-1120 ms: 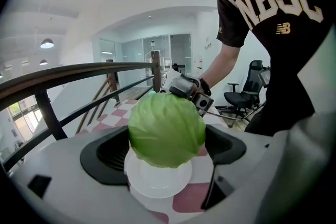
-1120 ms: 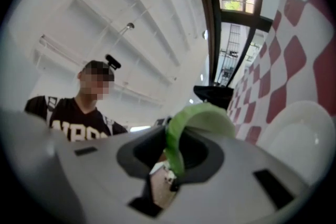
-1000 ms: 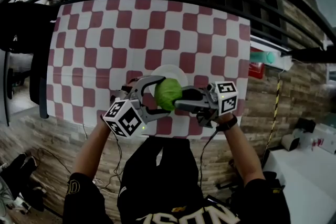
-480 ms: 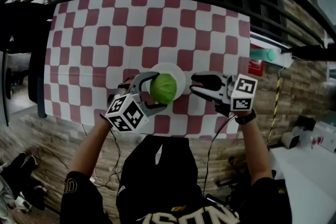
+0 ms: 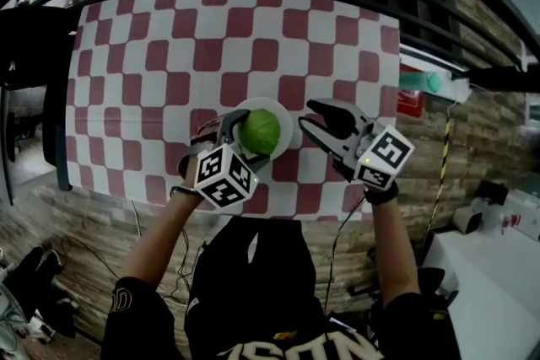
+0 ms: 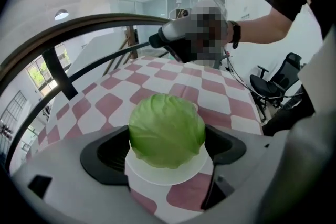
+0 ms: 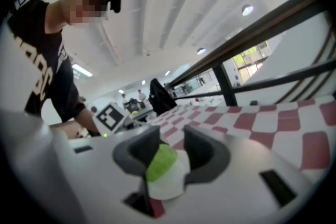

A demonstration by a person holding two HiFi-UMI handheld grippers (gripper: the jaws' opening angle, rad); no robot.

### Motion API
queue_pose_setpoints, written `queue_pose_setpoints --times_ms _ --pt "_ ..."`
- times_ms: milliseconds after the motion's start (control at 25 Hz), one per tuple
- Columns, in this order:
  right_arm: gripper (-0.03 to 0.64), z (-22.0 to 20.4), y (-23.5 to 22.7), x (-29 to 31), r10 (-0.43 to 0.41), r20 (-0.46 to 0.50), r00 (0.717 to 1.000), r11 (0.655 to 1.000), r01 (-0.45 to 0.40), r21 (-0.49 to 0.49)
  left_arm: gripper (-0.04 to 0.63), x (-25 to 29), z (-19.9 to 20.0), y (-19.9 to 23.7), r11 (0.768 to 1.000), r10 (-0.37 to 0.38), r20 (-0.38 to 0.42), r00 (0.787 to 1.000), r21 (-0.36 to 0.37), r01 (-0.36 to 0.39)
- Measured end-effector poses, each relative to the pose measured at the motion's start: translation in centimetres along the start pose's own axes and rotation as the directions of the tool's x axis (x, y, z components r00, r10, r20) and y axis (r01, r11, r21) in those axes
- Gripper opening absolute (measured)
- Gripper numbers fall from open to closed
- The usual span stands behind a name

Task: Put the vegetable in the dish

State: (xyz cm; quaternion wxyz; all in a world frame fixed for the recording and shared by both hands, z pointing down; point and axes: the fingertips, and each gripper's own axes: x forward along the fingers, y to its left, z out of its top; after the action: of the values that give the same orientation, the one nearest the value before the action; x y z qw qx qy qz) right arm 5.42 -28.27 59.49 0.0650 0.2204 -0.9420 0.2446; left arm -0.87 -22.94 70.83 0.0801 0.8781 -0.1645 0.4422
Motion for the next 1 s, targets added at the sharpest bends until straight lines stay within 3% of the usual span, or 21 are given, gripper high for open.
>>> queue_pose_setpoints --times_ms 360,720,1000 --pt "0.138 2.9 -0.4 -0.3 -0.075 0.152 0.985 0.997 0.071 0.029 0.468 1.5 -0.1 -0.4 0.999 0.008 -0.152 0.988 -0.042 -0.014" --pt "0.138 3.1 0.9 -0.7 -0.082 0.147 0.986 0.997 0.083 0.0 0.468 2.8 -0.1 -0.7 0.998 0.028 -0.359 0.933 0.057 -0.007" --pt "0.138 4.2 1.3 -2.3 -0.134 0.177 0.975 0.991 0.133 0.021 0.469 3.8 -0.5 -1.1 0.999 -0.02 -0.385 0.923 0.015 0.028"
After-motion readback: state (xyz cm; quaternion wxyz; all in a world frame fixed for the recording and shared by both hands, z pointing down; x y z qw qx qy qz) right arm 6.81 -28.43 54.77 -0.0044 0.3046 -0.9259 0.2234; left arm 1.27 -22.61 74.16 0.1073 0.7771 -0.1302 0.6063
